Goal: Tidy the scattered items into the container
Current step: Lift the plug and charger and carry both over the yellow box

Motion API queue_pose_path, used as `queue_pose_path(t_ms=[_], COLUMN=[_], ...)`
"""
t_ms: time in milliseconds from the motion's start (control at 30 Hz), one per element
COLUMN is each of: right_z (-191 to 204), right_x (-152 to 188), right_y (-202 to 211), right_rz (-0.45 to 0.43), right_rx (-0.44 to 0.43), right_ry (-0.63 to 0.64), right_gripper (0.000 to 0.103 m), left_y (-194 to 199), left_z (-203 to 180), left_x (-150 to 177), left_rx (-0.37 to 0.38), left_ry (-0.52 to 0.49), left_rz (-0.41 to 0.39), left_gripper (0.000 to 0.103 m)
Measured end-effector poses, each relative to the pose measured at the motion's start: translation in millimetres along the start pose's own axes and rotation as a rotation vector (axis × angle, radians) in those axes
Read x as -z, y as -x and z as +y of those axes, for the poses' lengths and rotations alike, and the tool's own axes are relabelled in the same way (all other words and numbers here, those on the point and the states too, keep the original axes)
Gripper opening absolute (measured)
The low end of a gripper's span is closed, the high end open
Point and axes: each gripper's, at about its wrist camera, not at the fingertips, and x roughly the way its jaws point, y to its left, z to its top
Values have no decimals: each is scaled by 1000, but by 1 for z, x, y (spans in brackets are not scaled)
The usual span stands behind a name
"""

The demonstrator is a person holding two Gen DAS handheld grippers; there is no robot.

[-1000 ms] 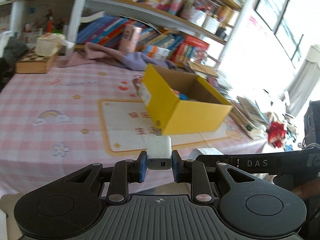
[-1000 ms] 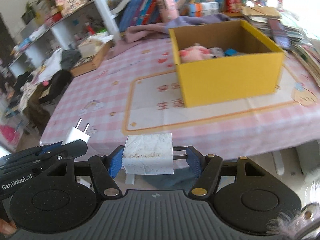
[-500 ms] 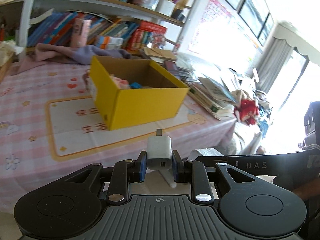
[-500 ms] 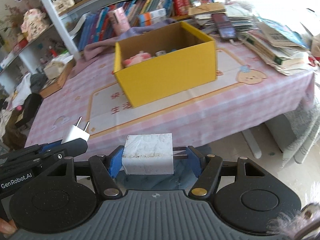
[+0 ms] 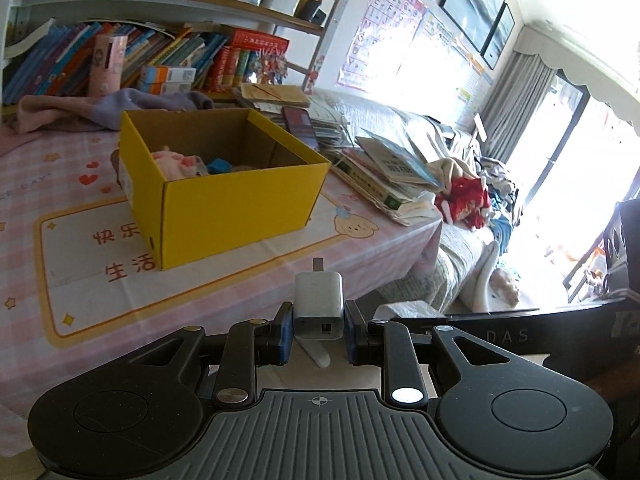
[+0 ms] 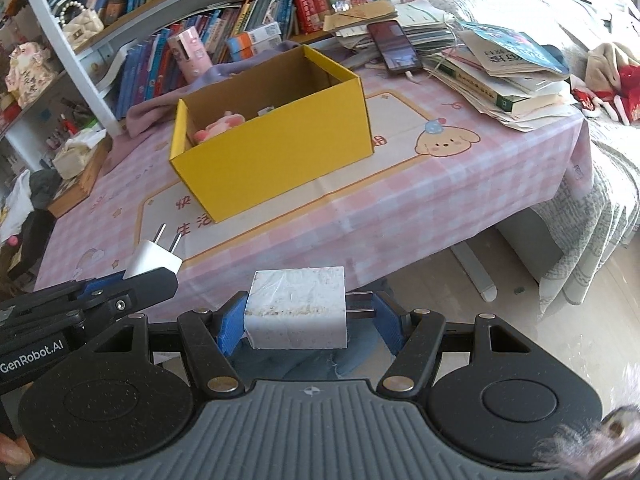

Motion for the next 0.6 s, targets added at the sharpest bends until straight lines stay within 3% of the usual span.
queue_pose_path(t_ms=[300,600], right_z=[1,6], right_x=[-18,-55], right_y=[-15,-36], right_rz=[-6,-54], right_rx=[-13,-34], right_ry=[3,34], right_gripper=[64,64], left_y=[-13,-26], left_z=[12,25], left_x=[-15,-43], left_rx=[-21,-54], left_ry=[-1,-31], left_rz=[-10,-72], left_gripper=[24,24])
